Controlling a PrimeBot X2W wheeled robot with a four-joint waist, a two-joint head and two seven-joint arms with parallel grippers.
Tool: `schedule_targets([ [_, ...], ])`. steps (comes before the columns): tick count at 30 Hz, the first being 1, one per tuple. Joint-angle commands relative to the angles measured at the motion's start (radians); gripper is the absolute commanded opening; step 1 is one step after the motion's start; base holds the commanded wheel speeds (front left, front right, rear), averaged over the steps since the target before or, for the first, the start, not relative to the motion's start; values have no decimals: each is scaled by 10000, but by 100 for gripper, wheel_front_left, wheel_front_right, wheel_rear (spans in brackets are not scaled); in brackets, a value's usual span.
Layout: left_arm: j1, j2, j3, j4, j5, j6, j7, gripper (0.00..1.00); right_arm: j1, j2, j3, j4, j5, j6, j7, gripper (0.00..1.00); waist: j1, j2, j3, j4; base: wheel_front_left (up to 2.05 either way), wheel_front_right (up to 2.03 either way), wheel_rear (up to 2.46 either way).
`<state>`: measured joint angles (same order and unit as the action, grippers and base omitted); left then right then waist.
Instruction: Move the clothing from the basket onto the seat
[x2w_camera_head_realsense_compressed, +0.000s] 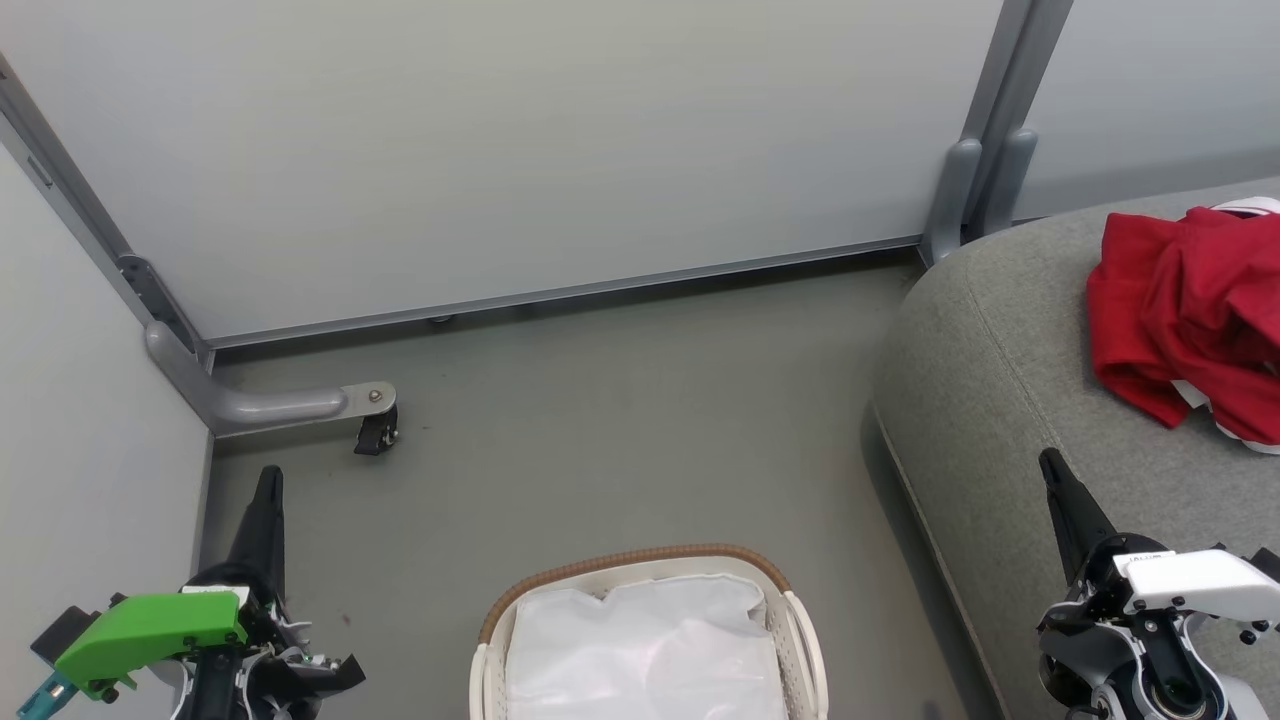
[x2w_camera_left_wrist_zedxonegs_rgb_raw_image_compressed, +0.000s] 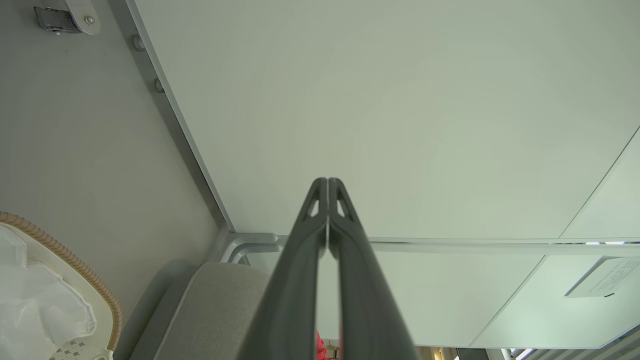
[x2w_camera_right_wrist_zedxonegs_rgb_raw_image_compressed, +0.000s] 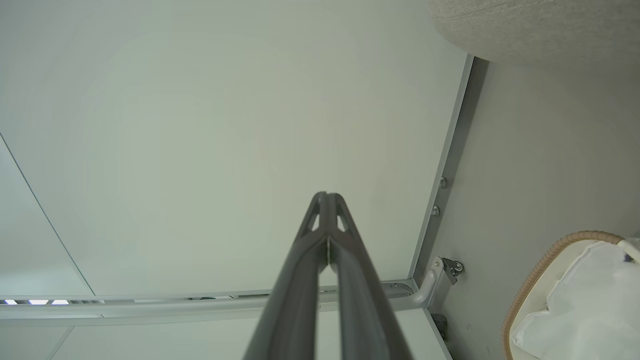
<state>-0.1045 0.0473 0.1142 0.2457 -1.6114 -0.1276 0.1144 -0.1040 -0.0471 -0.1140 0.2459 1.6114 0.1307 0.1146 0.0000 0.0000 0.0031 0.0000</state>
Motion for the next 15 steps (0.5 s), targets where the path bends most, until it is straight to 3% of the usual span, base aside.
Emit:
schedule_targets([
  [1, -100, 54, 21, -19, -29, -64, 31, 0, -85, -59, -22, -38, 30, 0, 27, 0, 0, 0, 0, 0, 0, 0, 0],
  [15, -100, 55, 20, -20, -30, -64, 30, 0, -84, -59, -22, -38, 30, 0, 27, 0, 0, 0, 0, 0, 0, 0, 0],
])
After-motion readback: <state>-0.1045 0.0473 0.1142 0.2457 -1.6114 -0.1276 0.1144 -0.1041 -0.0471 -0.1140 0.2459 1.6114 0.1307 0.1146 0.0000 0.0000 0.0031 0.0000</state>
